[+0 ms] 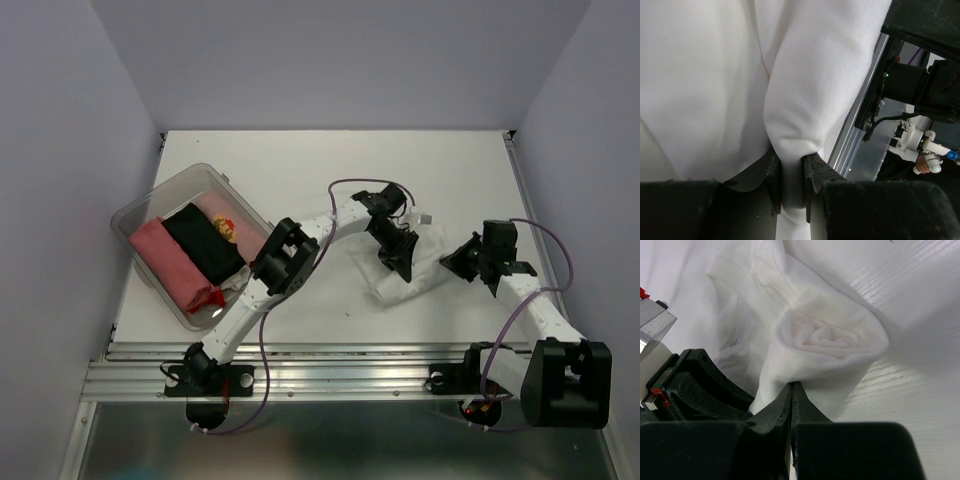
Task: Roll the t-shirts
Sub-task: Roll the T-shirt to the center of the board.
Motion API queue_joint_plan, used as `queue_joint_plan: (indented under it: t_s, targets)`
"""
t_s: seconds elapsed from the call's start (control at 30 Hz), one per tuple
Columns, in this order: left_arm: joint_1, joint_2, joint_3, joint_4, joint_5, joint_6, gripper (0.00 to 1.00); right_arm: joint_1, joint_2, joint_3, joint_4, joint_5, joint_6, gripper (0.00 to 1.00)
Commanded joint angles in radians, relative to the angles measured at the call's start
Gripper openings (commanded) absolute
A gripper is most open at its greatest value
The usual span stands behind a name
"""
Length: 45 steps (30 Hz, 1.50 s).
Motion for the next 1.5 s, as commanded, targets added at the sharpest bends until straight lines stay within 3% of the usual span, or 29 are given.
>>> queue_joint_plan:
  t_s: [0.0,0.3,0.57,0.8,0.93,1.1,1.27,1.37,1.43,1.47]
  targets:
    - [0.012,0.033,0.03,0.034,-0.046,0.021,0.0,0.007,0.009,0.064,0.107,-0.018,0.044,0.01]
    - [0.033,0.027,0.009,0.095,-0.003,-0.019,0.0,0.038,-0.002,0.046,0.13,0.002,0.07,0.01]
    - [0.05,-0.026,-0.063,0.144,-0.002,-0.029,0.1,0.038,0.13,0.035,0.251,0.103,0.065,0.01]
    - [0.067,-0.053,-0.074,0.147,-0.022,-0.023,0.47,0.038,0.242,0.069,0.34,0.121,0.062,0.01]
    - [0.076,-0.088,-0.082,0.146,-0.048,-0.013,0.58,0.038,0.317,0.09,0.352,0.15,0.059,0.01]
    - [0.095,-0.199,-0.129,0.165,-0.133,-0.003,0.59,0.038,0.414,0.141,0.346,0.167,0.041,0.01]
    - [0.116,-0.351,-0.27,0.268,-0.263,-0.023,0.57,0.038,0.48,0.164,0.34,0.189,0.018,0.01]
    - [0.116,-0.456,-0.393,0.343,-0.295,-0.066,0.49,0.038,0.488,0.163,0.341,0.192,0.016,0.01]
    - [0.116,-0.519,-0.448,0.396,-0.314,-0.094,0.38,0.038,0.494,0.16,0.344,0.192,0.016,0.01]
    - [0.115,-0.554,-0.494,0.421,-0.314,-0.104,0.26,0.038,0.498,0.158,0.344,0.192,0.016,0.01]
